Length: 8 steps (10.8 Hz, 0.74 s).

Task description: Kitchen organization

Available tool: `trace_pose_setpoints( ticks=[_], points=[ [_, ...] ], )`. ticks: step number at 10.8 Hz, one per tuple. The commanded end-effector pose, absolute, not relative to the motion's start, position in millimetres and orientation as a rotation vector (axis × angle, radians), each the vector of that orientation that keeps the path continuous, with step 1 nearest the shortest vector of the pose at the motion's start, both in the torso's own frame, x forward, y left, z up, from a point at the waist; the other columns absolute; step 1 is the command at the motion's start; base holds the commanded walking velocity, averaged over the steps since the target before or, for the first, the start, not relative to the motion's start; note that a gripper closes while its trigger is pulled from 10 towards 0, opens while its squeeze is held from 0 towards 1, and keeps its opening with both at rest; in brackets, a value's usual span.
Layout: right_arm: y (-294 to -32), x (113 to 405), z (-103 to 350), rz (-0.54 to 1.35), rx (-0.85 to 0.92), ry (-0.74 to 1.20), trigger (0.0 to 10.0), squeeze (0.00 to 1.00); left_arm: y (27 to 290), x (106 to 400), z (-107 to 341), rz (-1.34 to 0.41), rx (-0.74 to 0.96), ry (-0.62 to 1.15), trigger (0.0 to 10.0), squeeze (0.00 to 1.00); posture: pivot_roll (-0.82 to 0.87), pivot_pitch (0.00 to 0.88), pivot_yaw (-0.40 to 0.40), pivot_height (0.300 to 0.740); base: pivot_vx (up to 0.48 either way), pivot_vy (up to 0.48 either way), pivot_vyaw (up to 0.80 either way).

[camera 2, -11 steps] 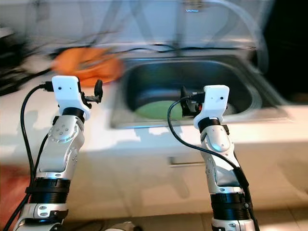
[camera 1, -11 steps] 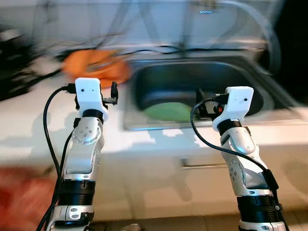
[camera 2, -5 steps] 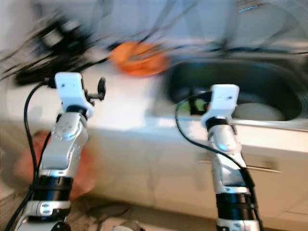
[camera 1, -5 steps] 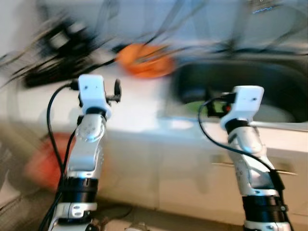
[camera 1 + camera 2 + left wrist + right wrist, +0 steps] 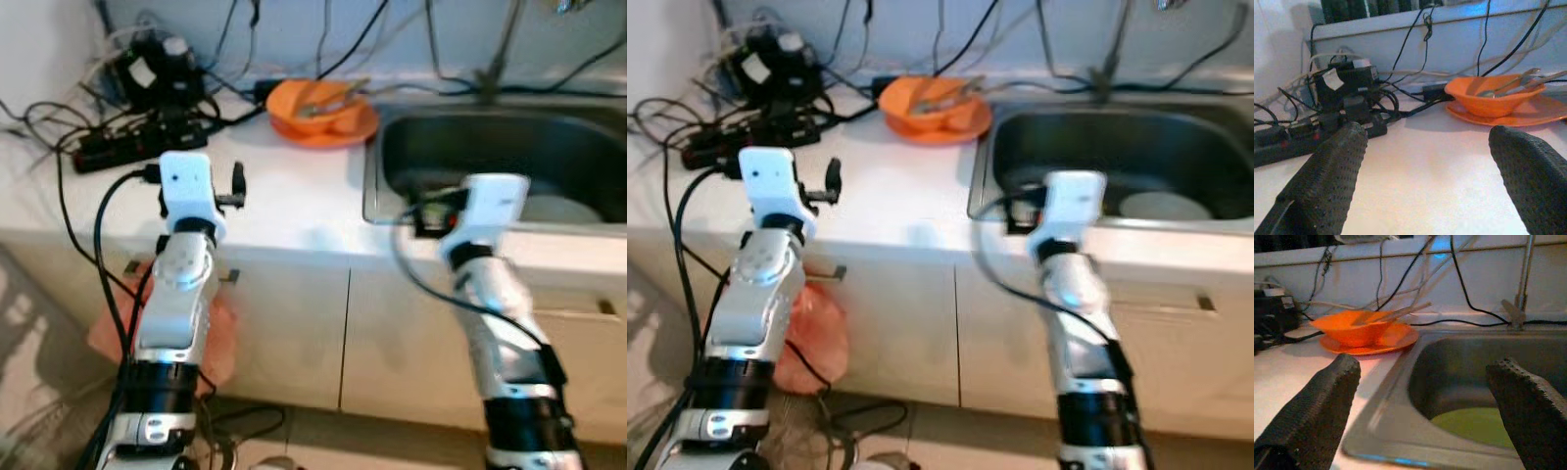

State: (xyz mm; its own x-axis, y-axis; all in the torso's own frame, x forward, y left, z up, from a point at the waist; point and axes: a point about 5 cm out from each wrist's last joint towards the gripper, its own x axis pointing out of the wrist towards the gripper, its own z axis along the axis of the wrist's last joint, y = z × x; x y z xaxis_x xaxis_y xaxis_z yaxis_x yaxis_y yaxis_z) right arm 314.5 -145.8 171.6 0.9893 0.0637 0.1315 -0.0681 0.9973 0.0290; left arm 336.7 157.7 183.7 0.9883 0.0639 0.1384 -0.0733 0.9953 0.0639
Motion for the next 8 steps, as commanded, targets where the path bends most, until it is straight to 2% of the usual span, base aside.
trace_pose_setpoints(
  ticks=[1, 6, 8],
  points=[
    [-147.1, 315.3, 175.8, 0.060, 0.032, -0.141, 10.0, 0.00, 160.0, 335.4, 183.1, 0.083, 0.069, -0.134, 10.0, 0.00, 0.20, 0.000, 0.083, 0.740, 0.000, 0.000, 0.00],
    [-141.0, 316.7, 165.3, 0.057, 0.017, -0.114, 10.0, 0.00, 160.9, 336.4, 160.2, 0.033, 0.039, -0.071, 10.0, 0.00, 0.18, 0.009, 0.067, 0.740, 0.000, 0.000, 0.00],
    [-145.2, 317.1, 165.4, 0.051, 0.015, -0.113, 10.0, 0.00, 156.6, 342.3, 168.8, 0.029, 0.012, -0.105, 10.0, 0.00, 0.18, 0.010, 0.052, 0.740, 0.000, 0.000, 0.00]
  ],
)
